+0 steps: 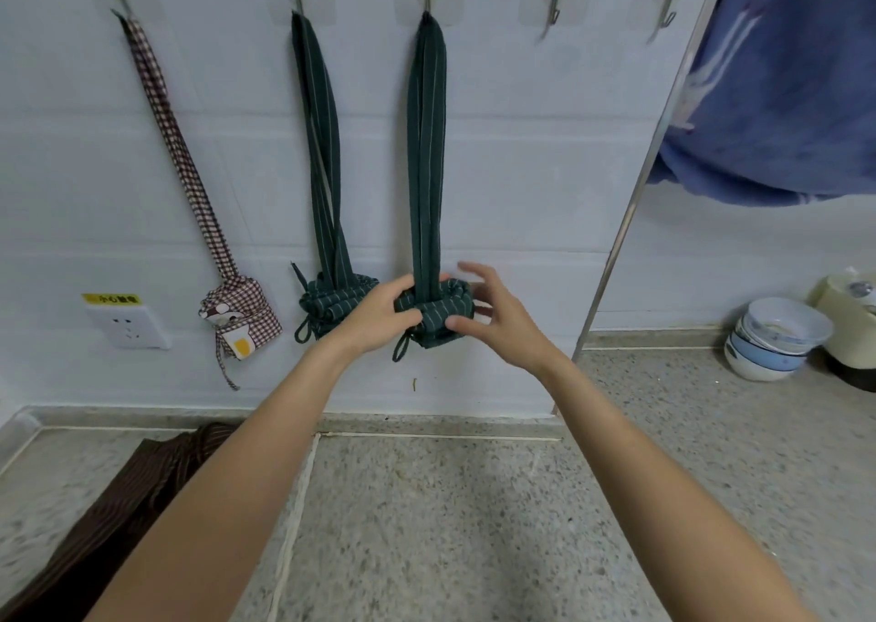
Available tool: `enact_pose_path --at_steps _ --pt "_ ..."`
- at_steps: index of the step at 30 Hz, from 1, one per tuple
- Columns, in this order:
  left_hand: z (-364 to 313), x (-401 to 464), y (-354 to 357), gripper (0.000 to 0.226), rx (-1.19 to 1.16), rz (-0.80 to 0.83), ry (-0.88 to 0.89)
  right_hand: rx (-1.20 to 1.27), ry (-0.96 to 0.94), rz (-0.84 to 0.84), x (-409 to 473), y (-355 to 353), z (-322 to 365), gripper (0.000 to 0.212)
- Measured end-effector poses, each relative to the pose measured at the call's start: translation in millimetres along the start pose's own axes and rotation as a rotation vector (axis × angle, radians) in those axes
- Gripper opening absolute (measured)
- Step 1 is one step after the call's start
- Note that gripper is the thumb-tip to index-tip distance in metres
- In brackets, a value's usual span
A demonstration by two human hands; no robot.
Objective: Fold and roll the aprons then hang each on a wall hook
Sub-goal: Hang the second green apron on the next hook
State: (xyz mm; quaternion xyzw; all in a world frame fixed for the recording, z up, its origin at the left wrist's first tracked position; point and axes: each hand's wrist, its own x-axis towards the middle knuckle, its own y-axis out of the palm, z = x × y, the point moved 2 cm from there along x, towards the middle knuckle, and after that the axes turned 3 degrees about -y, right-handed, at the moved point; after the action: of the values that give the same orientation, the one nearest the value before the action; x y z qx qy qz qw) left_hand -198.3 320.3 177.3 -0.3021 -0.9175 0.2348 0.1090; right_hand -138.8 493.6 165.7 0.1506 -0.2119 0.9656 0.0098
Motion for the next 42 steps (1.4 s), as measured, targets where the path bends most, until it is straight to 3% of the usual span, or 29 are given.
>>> enact_pose_path --at_steps 5,8,11,14,19,21,24,28,36,42 --pt "5 4 9 0.047 0.062 -0.029 -0.04 -0.285 -0.02 -0.144 10 10 -9 0.037" --pt "2 0 9 0.043 0.293 -0.277 0.029 -0.423 -0.04 -0.181 13 14 -8 0.036" --pt "-6 -11 7 0.037 0.194 -0.496 0.061 -0.445 -0.034 -0.194 12 16 -6 0.038" --pt "-8 -9 4 0.027 0.225 -0.501 -0.002 -0.49 -0.042 -0.149 12 23 -2 0.04" --pt "-17 -4 1 0.022 0.468 -0.527 0.153 -0.693 -0.067 -0.125 17 27 5 0.036" --pt "-12 -2 0 0.02 0.379 -0.485 0.116 -0.716 -0.048 -0.112 19 26 5 0.035" --pt "-1 -2 -1 0.035 0.231 -0.391 0.055 -0.646 -0.028 -0.115 21 26 3 0.036" --pt "3 1 -2 0.035 0.185 -0.429 0.05 -0.625 -0.056 -0.149 20 23 -3 0.044" --pt "8 9 -1 0.037 0.288 -0.408 0.096 -0.551 -0.011 -0.167 20 22 -12 0.05" --pt "1 -11 1 0.041 0.335 -0.511 0.208 -0.397 -0.005 -0.255 -4 19 -7 0.06"
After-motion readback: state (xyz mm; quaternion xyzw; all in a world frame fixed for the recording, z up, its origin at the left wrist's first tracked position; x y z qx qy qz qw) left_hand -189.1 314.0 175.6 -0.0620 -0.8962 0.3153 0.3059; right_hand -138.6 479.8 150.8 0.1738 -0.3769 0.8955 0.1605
